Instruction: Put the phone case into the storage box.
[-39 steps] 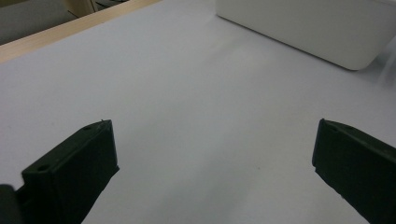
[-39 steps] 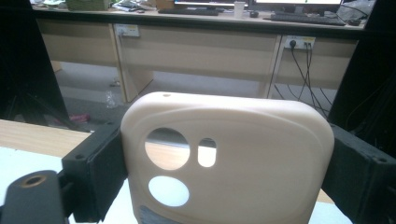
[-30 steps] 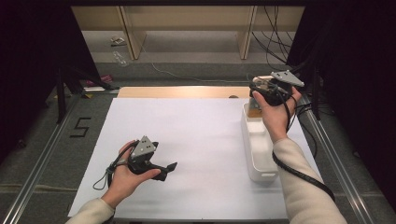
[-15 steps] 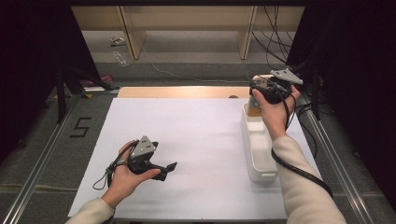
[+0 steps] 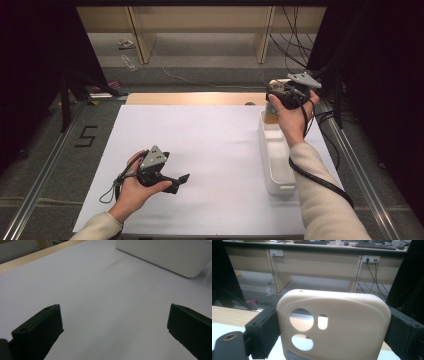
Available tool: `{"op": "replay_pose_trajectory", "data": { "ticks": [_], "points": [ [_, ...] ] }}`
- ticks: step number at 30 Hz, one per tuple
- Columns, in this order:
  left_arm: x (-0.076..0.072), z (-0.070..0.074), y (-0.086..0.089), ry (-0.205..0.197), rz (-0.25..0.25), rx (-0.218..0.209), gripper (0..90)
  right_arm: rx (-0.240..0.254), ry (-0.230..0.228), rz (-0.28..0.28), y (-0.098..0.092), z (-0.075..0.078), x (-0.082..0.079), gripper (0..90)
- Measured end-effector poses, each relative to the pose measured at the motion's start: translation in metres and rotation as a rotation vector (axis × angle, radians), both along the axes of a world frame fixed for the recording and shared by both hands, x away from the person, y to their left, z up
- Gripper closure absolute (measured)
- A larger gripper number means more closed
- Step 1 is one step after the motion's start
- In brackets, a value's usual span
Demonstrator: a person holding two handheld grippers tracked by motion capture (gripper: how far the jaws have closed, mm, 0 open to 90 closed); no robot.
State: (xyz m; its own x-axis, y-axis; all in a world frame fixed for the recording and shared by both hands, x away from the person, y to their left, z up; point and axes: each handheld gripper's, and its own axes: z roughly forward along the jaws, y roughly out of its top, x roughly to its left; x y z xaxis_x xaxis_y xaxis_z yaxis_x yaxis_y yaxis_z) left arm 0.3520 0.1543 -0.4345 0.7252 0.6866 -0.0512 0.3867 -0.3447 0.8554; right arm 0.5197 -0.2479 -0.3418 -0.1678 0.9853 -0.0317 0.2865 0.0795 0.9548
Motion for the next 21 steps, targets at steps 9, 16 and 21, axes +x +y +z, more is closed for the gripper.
{"op": "replay_pose_trajectory", "data": {
  "ticks": [9,16,21],
  "points": [
    [-0.0001,0.0000,-0.0001,0.000,0.000,0.000,0.0,0.001,0.003,-0.006,-0.0002,-0.0003,0.0035,12.0],
    [0.0001,0.0000,0.0000,0.001,0.001,-0.001,0.0,0.002,0.005,-0.011,-0.0008,-0.0009,0.0058,12.0],
    [0.0001,0.0000,-0.0001,0.000,0.000,0.000,0.0,0.002,0.009,-0.015,-0.0013,-0.0016,0.0070,12.0]
  ]
}}
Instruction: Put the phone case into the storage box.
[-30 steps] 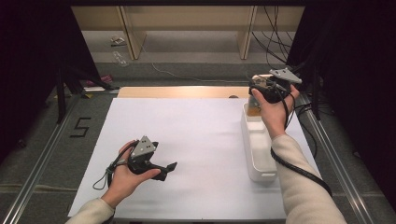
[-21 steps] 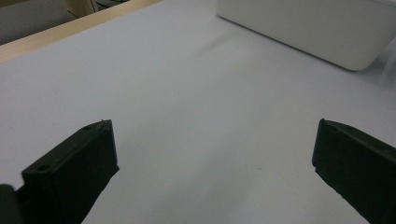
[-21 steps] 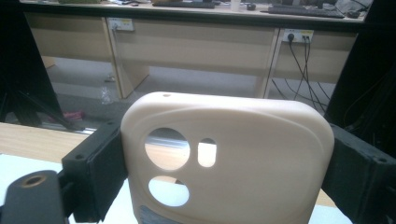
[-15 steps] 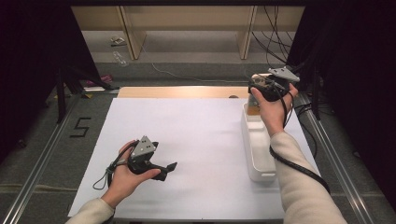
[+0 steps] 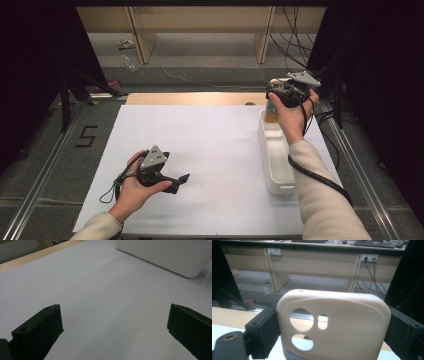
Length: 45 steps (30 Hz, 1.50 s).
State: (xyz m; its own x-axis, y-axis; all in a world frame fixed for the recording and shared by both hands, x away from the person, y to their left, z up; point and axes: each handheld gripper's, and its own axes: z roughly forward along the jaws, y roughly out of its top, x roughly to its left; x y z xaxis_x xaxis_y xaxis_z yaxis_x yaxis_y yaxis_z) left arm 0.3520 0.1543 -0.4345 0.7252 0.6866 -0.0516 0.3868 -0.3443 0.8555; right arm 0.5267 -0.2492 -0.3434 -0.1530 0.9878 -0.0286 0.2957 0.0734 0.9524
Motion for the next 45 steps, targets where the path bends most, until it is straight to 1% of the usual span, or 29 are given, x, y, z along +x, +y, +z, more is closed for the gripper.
{"op": "replay_pose_trajectory", "data": {
  "ticks": [26,45],
  "points": [
    [0.000,0.000,0.000,0.001,0.000,-0.002,0.0,-0.002,0.015,-0.005,0.002,-0.005,0.006,12.0],
    [0.000,0.000,0.000,0.003,-0.001,0.000,0.0,-0.001,0.016,-0.007,0.003,-0.006,0.011,12.0]
  ]
}}
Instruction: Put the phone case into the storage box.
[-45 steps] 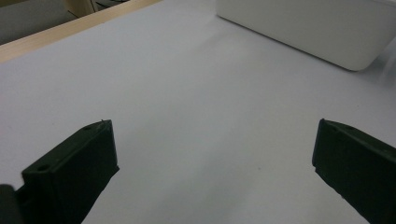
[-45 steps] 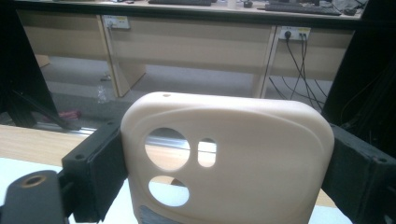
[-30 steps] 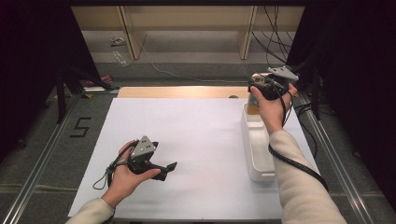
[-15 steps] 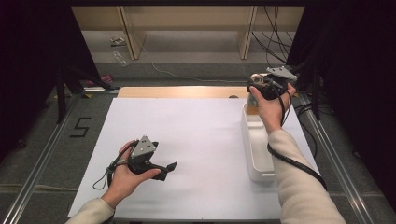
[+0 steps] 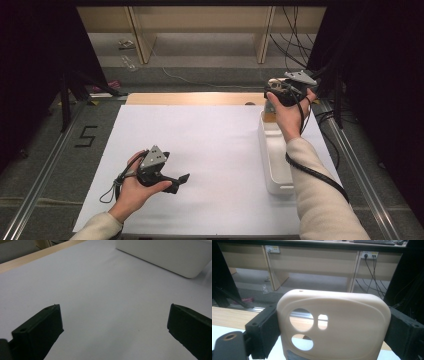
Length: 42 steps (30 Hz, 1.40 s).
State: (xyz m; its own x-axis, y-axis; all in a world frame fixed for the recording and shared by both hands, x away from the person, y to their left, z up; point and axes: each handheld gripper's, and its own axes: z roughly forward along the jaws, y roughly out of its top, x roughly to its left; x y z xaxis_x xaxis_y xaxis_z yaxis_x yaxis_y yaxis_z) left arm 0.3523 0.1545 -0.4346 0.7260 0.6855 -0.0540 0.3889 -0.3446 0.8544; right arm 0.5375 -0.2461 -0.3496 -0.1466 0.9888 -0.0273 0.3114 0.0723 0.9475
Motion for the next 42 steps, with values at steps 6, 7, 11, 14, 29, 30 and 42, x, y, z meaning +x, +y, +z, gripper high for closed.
{"op": "replay_pose_trajectory", "data": {
  "ticks": [6,7,11,14,29,30,42],
  "points": [
    [0.000,0.000,0.000,-0.001,0.001,-0.003,0.0,0.005,0.001,-0.002,0.000,-0.001,0.001,12.0],
    [0.000,0.000,0.000,-0.001,0.001,-0.002,0.0,0.006,0.000,-0.002,0.000,-0.001,0.002,12.0],
    [0.000,0.000,0.000,-0.002,0.001,-0.002,0.0,0.004,0.002,-0.003,0.000,-0.002,0.002,12.0],
    [0.000,0.000,0.000,-0.001,0.001,-0.001,0.0,0.003,0.005,-0.006,0.000,-0.003,0.003,12.0],
    [0.000,0.000,0.000,-0.001,0.001,-0.003,0.0,0.004,0.018,-0.015,-0.002,-0.009,0.007,12.0],
    [0.000,0.000,0.000,-0.001,0.001,-0.003,0.0,0.004,0.020,-0.016,-0.002,-0.010,0.007,12.0],
    [0.000,0.000,0.000,-0.001,0.001,-0.003,0.0,0.008,0.037,-0.021,-0.003,-0.018,0.010,12.0]
  ]
}}
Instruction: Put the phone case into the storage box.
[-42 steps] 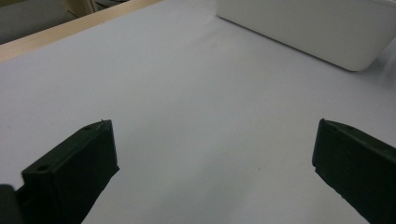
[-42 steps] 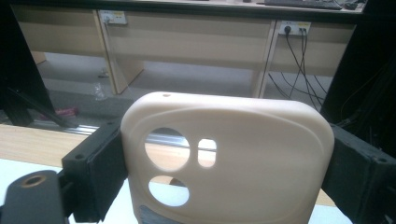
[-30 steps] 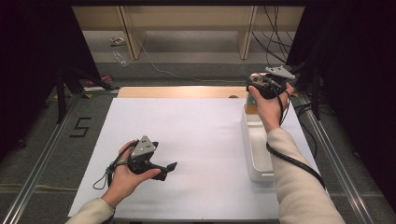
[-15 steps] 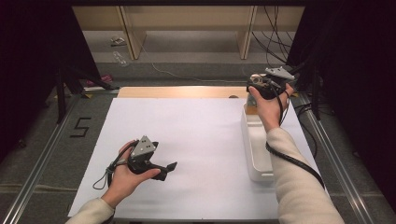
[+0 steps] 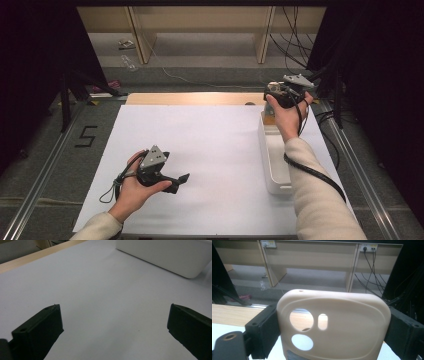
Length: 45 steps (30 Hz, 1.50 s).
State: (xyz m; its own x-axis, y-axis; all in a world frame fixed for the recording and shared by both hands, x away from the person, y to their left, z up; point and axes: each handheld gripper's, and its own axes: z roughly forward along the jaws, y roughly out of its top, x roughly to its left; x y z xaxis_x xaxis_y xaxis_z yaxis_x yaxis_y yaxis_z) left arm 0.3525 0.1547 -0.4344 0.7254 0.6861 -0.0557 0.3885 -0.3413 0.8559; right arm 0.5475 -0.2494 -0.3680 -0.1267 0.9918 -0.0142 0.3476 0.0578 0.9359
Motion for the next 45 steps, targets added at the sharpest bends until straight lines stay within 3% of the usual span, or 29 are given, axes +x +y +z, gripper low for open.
{"op": "replay_pose_trajectory", "data": {
  "ticks": [45],
  "points": [
    [0.000,0.000,0.000,0.001,-0.001,0.001,0.0,-0.016,0.057,0.007,0.003,-0.021,0.004,11.9]
  ]
}}
